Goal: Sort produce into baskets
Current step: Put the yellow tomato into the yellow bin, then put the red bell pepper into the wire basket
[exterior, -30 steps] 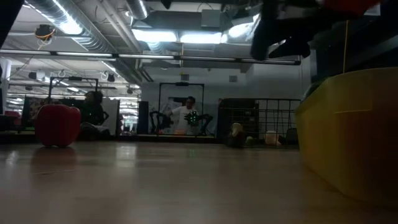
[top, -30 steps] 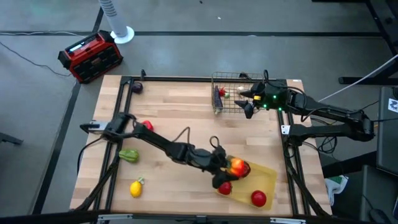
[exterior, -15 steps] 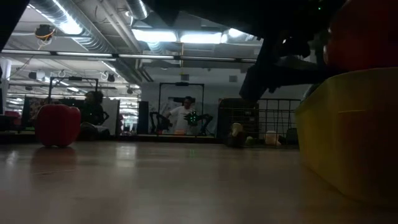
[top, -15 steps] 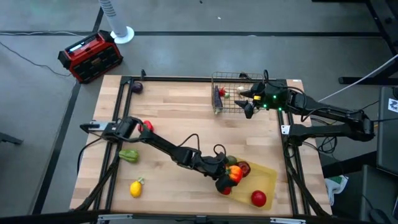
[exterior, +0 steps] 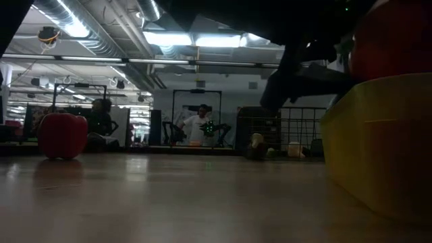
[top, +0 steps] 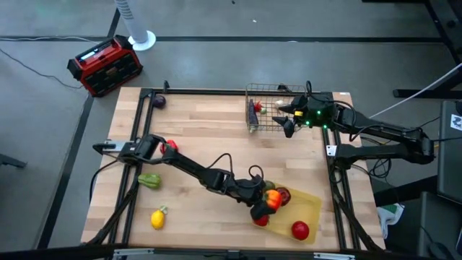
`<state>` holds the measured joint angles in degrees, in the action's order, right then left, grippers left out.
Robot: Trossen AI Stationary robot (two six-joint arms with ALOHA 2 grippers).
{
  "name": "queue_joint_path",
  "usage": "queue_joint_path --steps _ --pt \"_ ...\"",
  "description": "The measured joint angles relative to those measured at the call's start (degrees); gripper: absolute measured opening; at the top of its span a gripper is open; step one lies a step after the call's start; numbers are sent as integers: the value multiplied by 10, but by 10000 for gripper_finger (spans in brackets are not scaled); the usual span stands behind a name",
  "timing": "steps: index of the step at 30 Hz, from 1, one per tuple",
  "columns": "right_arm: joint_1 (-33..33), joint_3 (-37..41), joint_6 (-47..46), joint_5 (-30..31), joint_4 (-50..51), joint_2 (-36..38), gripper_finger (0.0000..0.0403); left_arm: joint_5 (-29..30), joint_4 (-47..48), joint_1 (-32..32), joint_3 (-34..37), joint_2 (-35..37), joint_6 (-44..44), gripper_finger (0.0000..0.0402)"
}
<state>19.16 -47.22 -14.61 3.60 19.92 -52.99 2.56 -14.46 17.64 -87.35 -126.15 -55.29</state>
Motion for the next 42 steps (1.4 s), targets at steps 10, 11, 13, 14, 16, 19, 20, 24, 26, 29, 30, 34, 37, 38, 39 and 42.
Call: queue_joint_path --steps 10,11,13,14,16,19,20,24,26,29,30,34,37,38,39,42 --pt "0 0 0 0 0 0 269 -9 -8 -2 0 0 -22 342" --pt "0 0 0 0 0 0 269 -9 -7 -2 0 0 -24 342" --pt "0 0 0 0 0 0 269 -9 -7 -2 0 0 -22 343" --pt "0 0 0 0 0 0 269 -9 -7 -2 0 0 -15 343" --pt "0 0 0 0 0 0 269 -9 -8 -2 0 0 -11 343" --pt "0 0 0 0 0 0 269 -9 -8 -2 0 0 -23 343" --pt "0 0 0 0 0 0 269 -9 -8 -2 0 0 -26 343" --pt "0 0 0 0 0 0 269 -9 -9 -2 1 0 -15 343" --pt "0 0 0 0 0 0 269 -10 -9 -2 1 0 -9 347" --pt "0 0 0 0 0 0 269 -21 -10 -1 1 0 4 363" --pt "0 0 0 0 0 0 269 -22 -10 -1 1 0 5 371" --pt "0 0 0 0 0 0 269 -23 -11 -1 1 0 11 397" --pt "0 0 0 0 0 0 269 -23 -10 -1 1 0 19 393" --pt "0 0 0 0 0 0 269 -24 -10 -1 1 0 22 391" --pt "0 0 0 0 0 0 269 -26 -10 -2 1 0 26 391" --pt "0 0 0 0 0 0 269 -60 -10 -9 1 2 51 391"
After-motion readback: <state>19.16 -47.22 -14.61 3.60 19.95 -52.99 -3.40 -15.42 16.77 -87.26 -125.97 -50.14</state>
